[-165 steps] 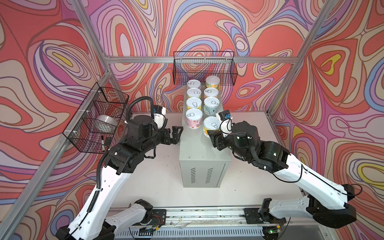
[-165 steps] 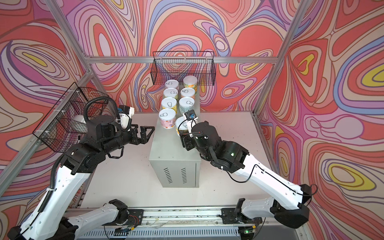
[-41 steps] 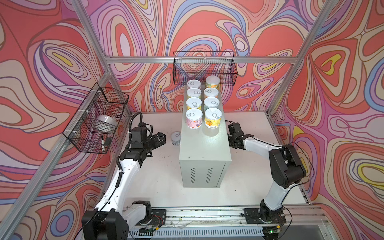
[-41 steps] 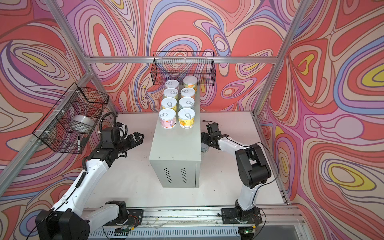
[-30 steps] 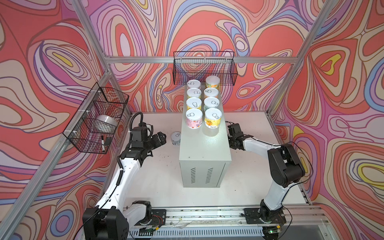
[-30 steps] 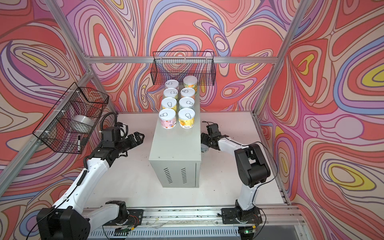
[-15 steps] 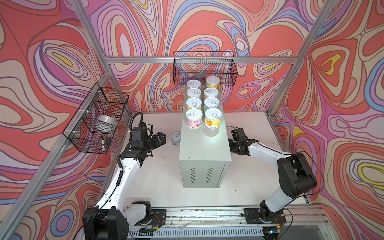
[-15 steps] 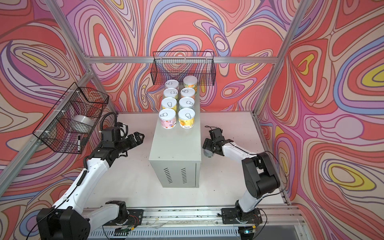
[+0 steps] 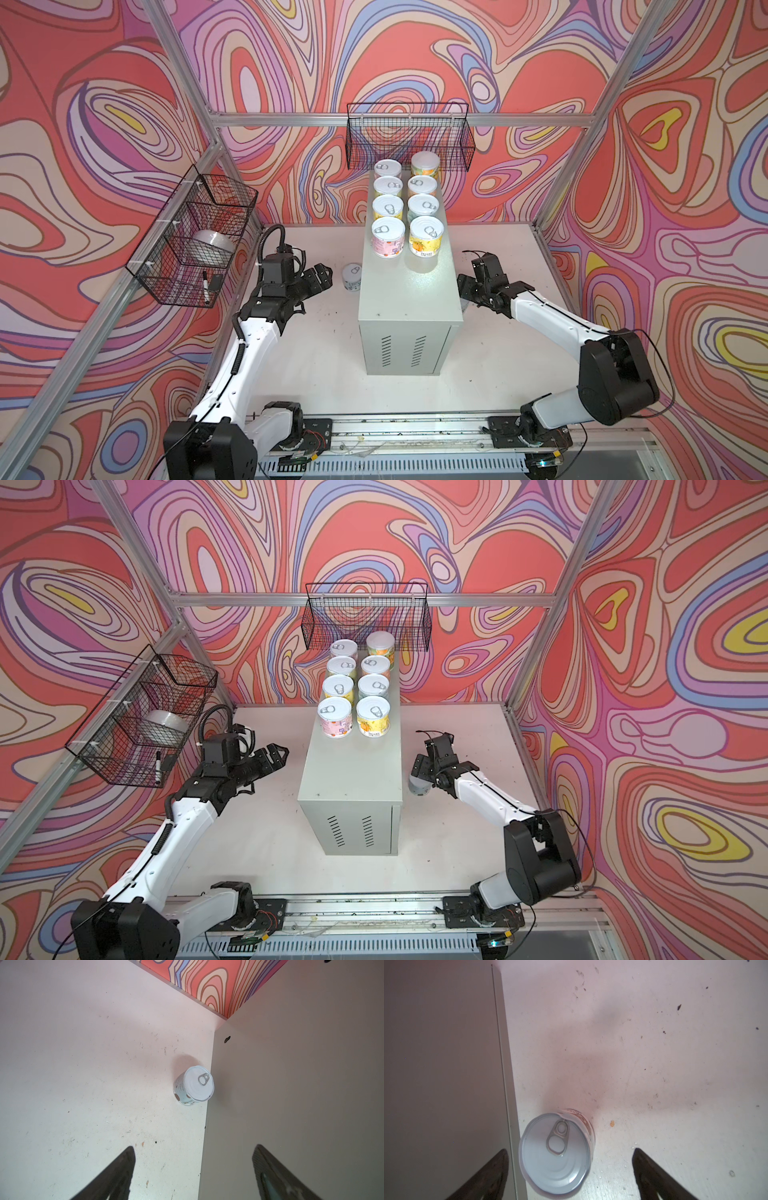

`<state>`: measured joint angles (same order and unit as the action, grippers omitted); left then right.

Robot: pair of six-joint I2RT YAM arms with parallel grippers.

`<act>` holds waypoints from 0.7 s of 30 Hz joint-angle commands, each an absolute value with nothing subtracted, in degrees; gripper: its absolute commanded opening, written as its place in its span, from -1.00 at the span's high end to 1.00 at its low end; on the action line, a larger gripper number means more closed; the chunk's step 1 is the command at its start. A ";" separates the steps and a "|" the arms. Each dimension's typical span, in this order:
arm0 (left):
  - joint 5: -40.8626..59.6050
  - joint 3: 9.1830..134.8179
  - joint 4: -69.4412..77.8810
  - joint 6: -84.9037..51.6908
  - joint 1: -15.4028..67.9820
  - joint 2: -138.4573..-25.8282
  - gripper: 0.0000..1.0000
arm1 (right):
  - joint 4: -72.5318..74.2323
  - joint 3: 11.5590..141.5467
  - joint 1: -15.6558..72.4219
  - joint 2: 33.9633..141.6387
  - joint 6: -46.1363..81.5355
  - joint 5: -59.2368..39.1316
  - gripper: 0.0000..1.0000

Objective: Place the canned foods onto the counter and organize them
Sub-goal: 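Close the right gripper around the small white floor can beside the cabinet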

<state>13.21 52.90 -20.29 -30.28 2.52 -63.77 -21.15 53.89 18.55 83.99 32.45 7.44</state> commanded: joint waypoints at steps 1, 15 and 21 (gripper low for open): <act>13.97 52.04 -18.60 -31.07 2.50 -62.78 -0.78 | -18.76 53.09 18.80 83.87 31.07 5.99 -0.92; 12.47 51.78 -17.98 -31.18 5.46 -63.72 -0.78 | -16.51 51.43 23.09 89.10 32.84 9.00 -0.92; 10.20 50.24 -15.58 -32.04 9.64 -65.63 -0.78 | -15.95 51.70 23.05 92.46 33.57 10.64 -0.88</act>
<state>11.90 51.46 -17.82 -30.74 8.29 -64.66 -16.62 52.03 22.96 90.80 32.69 8.51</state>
